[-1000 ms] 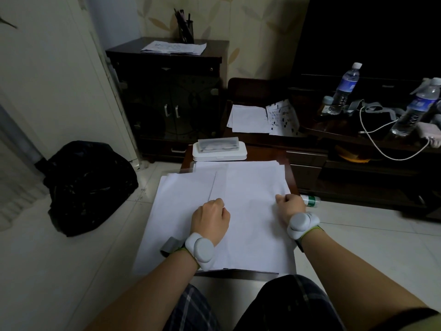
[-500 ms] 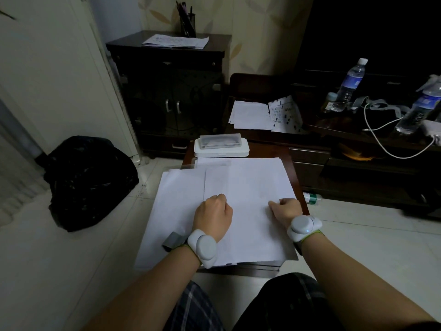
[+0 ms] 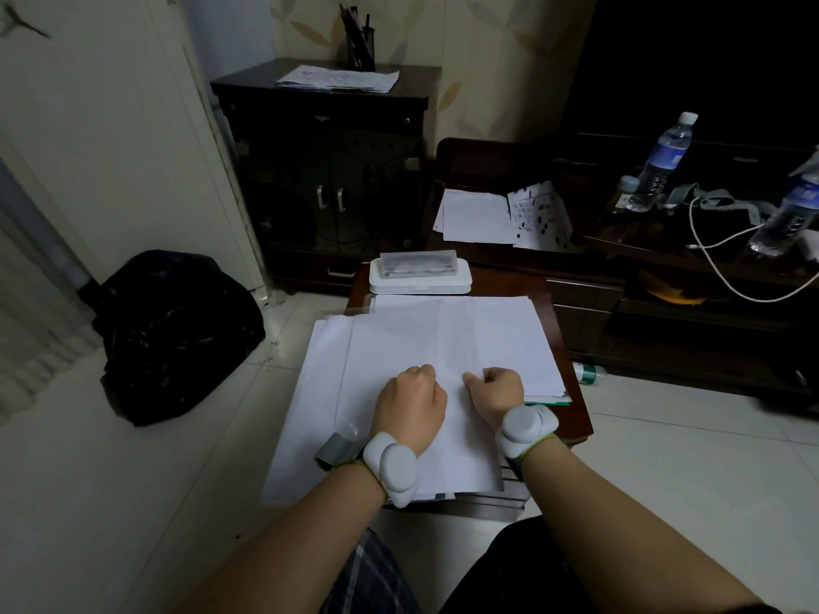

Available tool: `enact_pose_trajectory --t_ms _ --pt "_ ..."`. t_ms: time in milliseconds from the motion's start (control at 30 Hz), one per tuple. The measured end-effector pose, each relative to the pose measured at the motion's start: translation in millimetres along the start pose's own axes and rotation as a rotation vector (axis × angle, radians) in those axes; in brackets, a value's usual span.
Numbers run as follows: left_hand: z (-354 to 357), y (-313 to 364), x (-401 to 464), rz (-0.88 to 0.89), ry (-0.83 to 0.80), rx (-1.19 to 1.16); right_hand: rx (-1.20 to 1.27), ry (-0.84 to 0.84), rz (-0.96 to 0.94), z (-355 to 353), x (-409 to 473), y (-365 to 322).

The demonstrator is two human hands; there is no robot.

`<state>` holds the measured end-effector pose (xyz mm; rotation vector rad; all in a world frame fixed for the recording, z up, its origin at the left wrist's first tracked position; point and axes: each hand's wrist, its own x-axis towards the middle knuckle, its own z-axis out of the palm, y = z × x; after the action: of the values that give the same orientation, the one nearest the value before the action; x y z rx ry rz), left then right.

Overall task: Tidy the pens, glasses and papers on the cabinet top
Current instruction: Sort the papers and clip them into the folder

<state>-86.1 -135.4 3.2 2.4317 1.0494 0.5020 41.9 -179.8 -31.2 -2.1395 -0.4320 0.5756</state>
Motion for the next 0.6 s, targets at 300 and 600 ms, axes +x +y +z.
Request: enact_pose_trajectory --t_ms 300,600 --pt "-0.9 -1.7 1.1 0.022 0.013 0.006 -0.025 0.004 -0.021 18.5 -6.3 -10.9" --pt "-2.6 -1.6 2.9 0.025 0.023 -0.032 0.026 0.016 -0.015 26.9 -4.7 -8.8"
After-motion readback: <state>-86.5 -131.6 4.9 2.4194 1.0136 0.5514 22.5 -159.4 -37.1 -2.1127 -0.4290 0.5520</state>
